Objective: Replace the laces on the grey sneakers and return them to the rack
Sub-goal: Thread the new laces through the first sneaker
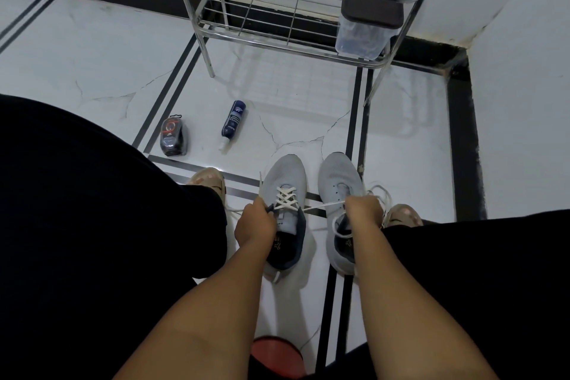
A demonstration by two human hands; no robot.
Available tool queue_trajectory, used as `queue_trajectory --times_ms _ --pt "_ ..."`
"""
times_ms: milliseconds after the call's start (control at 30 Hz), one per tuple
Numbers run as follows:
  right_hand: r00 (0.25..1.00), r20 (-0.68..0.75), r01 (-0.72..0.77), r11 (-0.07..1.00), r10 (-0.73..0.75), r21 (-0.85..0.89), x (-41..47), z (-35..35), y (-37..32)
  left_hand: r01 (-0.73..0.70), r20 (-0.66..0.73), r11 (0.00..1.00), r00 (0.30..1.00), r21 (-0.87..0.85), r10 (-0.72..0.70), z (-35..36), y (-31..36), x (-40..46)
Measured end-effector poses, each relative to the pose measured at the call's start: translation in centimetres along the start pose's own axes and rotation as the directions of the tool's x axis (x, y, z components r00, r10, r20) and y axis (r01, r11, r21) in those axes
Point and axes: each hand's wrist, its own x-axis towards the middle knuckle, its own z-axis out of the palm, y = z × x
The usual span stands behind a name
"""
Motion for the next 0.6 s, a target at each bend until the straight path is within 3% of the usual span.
queue_trajectory --times_ms 67,167,233,333,600 --pt "0.996 -0.073 -0.038 0.998 0.041 0.047 0.3 -0.9 -0.3 -0.026 -0.008 0.999 1.000 0.023 0.026 0.0 0.3 -0.2" --pt "0.981 -0.095 0.156 0.980 -0.168 -0.124 -1.2 0.9 -0.6 -0.023 -0.066 0.998 0.998 -0.059 0.019 0.0 0.6 -0.5" --pt "0.937 0.042 0.346 0.908 -0.346 -0.235 -2.1 2.6 -0.5 -0.025 -0.087 0.997 0.996 -0.076 0.018 -0.1 0.3 -0.2" --pt "0.869 0.283 0.477 0.840 -0.407 -0.258 -1.9 4.7 0.1 -0.045 -0.007 0.997 0.999 -0.065 0.045 -0.1 0.0 0.6" --pt "0.930 0.232 0.325 0.932 -0.285 -0.160 -0.8 5.7 0.8 0.149 0.011 0.964 0.989 -0.220 -0.150 0.0 -0.3 2.0"
